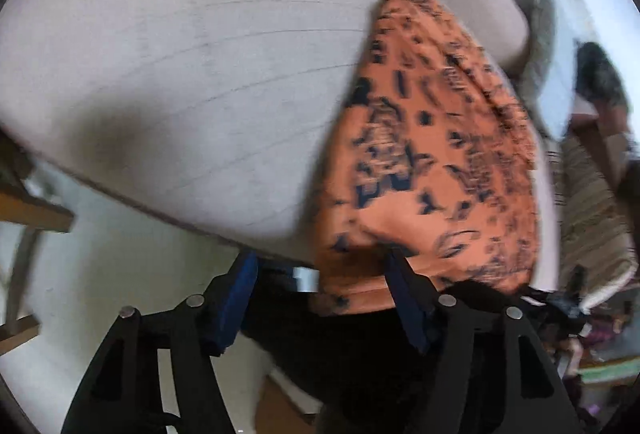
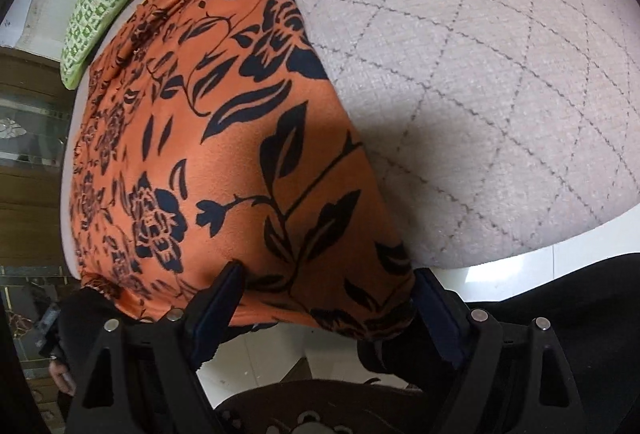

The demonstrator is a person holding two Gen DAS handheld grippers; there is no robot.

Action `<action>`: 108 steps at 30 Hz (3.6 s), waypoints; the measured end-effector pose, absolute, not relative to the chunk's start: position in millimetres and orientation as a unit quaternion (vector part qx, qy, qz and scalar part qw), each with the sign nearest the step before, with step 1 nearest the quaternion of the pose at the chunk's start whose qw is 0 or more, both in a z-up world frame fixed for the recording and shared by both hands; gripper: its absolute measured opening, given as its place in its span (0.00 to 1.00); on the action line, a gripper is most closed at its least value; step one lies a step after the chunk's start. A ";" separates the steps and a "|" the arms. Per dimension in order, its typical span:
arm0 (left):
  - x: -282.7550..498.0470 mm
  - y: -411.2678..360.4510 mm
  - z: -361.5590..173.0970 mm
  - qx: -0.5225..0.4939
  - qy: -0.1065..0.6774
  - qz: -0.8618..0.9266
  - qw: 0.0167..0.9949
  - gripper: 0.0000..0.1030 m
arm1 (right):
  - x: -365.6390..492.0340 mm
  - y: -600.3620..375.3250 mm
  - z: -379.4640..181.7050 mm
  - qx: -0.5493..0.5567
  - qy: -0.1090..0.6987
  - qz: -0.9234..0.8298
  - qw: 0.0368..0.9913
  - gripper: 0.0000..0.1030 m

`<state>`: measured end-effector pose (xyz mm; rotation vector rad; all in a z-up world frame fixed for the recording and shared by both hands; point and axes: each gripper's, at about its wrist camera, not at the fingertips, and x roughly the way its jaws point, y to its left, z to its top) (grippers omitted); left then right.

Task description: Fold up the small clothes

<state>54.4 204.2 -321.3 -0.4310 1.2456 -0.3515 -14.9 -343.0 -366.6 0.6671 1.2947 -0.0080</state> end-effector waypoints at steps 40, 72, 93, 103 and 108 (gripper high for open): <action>106.5 177.6 -246.2 -0.071 0.560 -0.166 0.809 0.63 | 11.5 -381.6 -226.4 0.419 0.476 0.112 0.765 0.27; 75.3 154.6 -323.3 -0.214 0.622 -0.222 0.719 0.33 | -39.8 -392.8 -345.9 0.406 0.571 0.009 0.713 0.73; 95.6 144.3 -288.2 -0.187 0.585 -0.243 0.751 0.10 | -23.1 -344.3 -317.1 0.371 0.515 0.082 0.768 0.09; 139.9 152.7 -225.8 -0.179 0.538 -0.255 0.783 0.05 | 19.9 -366.1 -242.3 0.426 0.421 0.121 0.792 0.08; 117.3 187.5 -246.0 -0.170 0.583 -0.178 0.774 0.53 | 33.8 -364.2 -241.9 0.421 0.419 0.126 0.794 0.08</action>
